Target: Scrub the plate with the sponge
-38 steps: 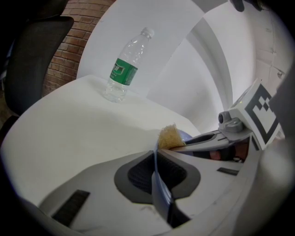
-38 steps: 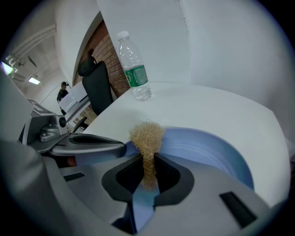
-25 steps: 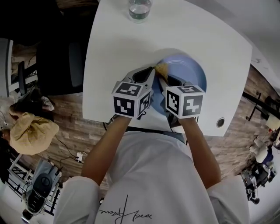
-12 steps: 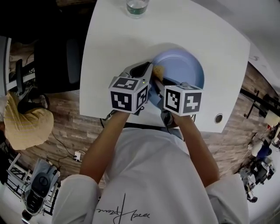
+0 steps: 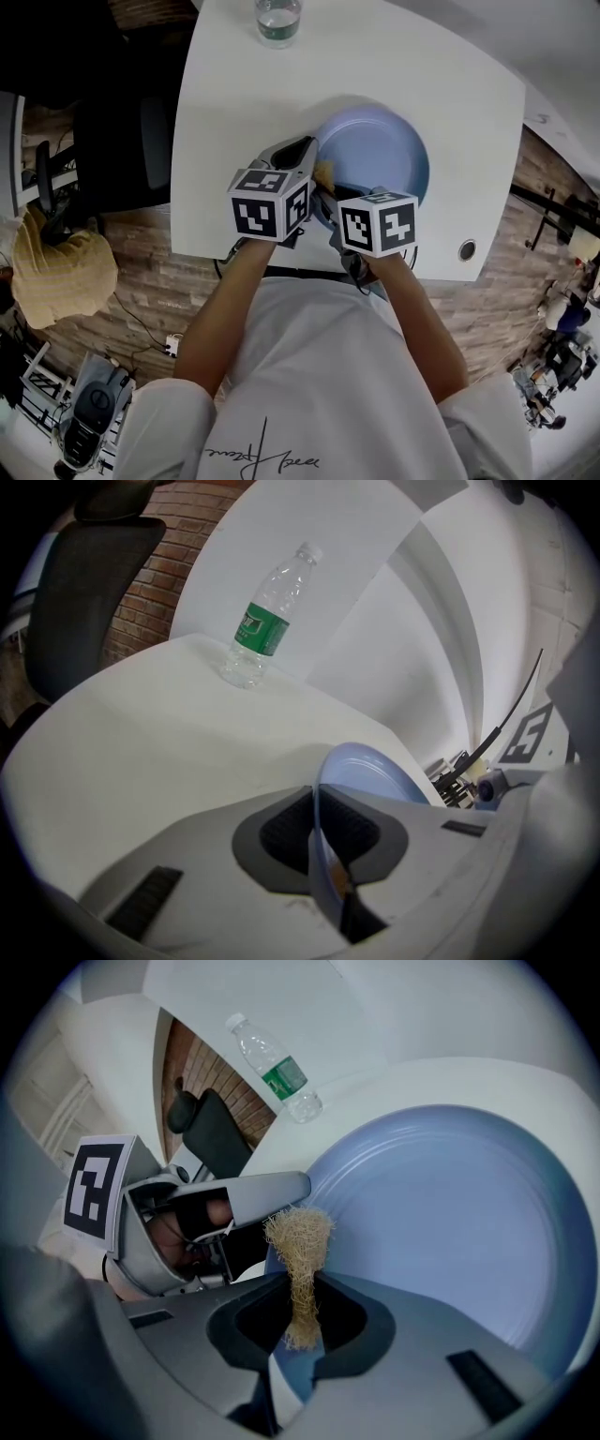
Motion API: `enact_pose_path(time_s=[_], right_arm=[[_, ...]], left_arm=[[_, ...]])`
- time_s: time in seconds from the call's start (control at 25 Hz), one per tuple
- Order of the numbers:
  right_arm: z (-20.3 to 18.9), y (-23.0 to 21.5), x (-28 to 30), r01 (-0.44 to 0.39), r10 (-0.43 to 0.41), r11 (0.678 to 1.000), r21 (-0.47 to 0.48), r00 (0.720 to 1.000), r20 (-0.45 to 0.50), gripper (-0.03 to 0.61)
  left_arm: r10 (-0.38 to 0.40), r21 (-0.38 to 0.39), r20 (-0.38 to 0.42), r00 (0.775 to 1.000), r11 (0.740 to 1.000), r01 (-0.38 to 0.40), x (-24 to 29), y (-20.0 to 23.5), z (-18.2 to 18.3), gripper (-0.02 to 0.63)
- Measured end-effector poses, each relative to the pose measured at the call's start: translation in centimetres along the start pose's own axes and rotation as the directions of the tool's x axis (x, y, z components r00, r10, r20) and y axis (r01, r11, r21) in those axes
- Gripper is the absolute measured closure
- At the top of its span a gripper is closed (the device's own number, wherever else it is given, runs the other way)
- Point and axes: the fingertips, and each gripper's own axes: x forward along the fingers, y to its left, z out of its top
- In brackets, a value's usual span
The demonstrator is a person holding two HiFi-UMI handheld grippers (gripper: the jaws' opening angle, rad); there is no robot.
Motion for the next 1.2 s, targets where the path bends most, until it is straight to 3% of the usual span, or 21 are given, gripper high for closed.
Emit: enact_pose_path(time_s=[0.6, 1.2], right_arm=[[-2.4, -0.2, -1.1, -0.085, 0.067, 0.986, -0.144, 0.99, -0.123, 0.532], [-4.3, -0.4, -2.1, -0.109, 0.04, 0.942, -0.318, 0.975, -0.219, 0.532]], left_arm=[[0.017, 0.002, -0.008, 1.0, 1.0, -0.017, 0.3, -0.2, 0.2, 0.589], [0.024, -0.002, -0.019, 1.0, 1.0, -0.024, 0.2, -0.1, 0.1, 0.589]])
